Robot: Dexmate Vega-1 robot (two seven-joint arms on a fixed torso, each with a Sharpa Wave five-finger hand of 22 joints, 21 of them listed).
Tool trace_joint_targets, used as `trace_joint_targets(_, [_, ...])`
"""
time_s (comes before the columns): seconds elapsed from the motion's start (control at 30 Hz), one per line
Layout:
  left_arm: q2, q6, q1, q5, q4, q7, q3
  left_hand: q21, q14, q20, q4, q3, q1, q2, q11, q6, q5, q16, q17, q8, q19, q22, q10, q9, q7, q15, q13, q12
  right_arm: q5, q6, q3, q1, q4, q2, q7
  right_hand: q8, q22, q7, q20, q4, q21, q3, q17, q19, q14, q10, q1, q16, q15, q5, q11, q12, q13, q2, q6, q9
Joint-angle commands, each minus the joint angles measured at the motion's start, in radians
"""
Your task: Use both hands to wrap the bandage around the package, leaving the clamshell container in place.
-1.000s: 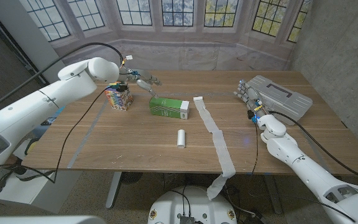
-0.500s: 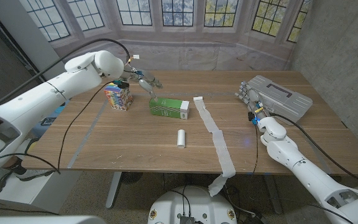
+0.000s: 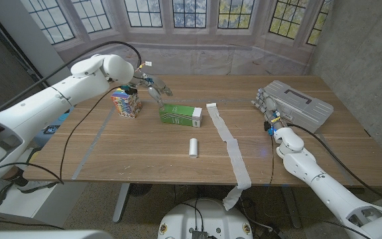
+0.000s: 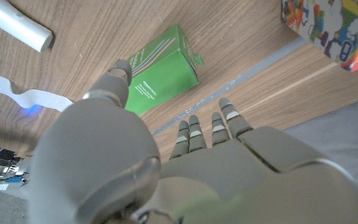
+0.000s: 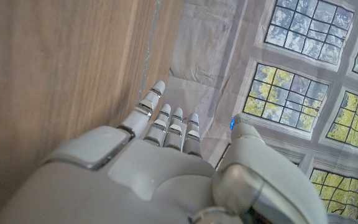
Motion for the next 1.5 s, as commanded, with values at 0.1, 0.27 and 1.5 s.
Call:
trace_joint_targets(0.1, [-0.017, -0.071, 0.006, 0.083, 0.02, 0.001, 0.003, 0.009, -0.005, -0.001, 0.001, 0.01, 0.024, 0.003, 0.001, -0.006, -0.001, 0.005, 0.004, 0.006, -0.002, 0.002, -0.002, 0.005, 0.007, 0.005, 0.006, 0.003, -0.007, 0.027, 0.012, -0.041, -0.019, 0.015, -0.048, -0.002, 0.002, 0.009, 0.004, -0.003, 0.007, 0.001, 0.001, 0.0, 0.0, -0.001, -0.003, 0.009, 0.006, -0.005, 0.008, 0.0, 0.002, -0.004, 0.004, 0.006])
trace_joint_targets(0.27, [-0.016, -0.061, 0.026, 0.103, 0.009, 0.022, -0.008, 0.015, 0.007, 0.002, 0.002, 0.011, 0.037, 0.003, 0.004, 0.005, -0.004, 0.011, 0.004, 0.014, 0.009, 0.003, 0.009, 0.006, 0.014, -0.001, 0.01, 0.011, -0.009, 0.035, 0.017, -0.055, -0.026, 0.015, -0.06, -0.002, 0.002, 0.01, 0.005, -0.004, 0.007, 0.001, 0.001, 0.0, 0.0, -0.001, -0.003, 0.009, 0.006, -0.005, 0.008, 0.001, 0.002, -0.005, 0.005, 0.006])
trace_joint_targets(1.5, [-0.063, -0.129, 0.104, 0.195, 0.076, 0.194, -0.012, 0.032, 0.086, -0.012, 0.017, -0.005, 0.066, 0.001, -0.025, 0.1, -0.01, 0.024, 0.006, 0.046, 0.045, 0.007, 0.083, 0.012, -0.011, -0.045, 0.038, 0.061, -0.016, 0.007, 0.019, -0.044, -0.036, 0.0, -0.066, -0.002, 0.002, 0.012, 0.006, -0.011, 0.006, -0.001, 0.0, 0.0, 0.0, -0.002, -0.004, 0.01, 0.007, -0.005, 0.007, 0.002, 0.002, -0.006, 0.003, 0.006])
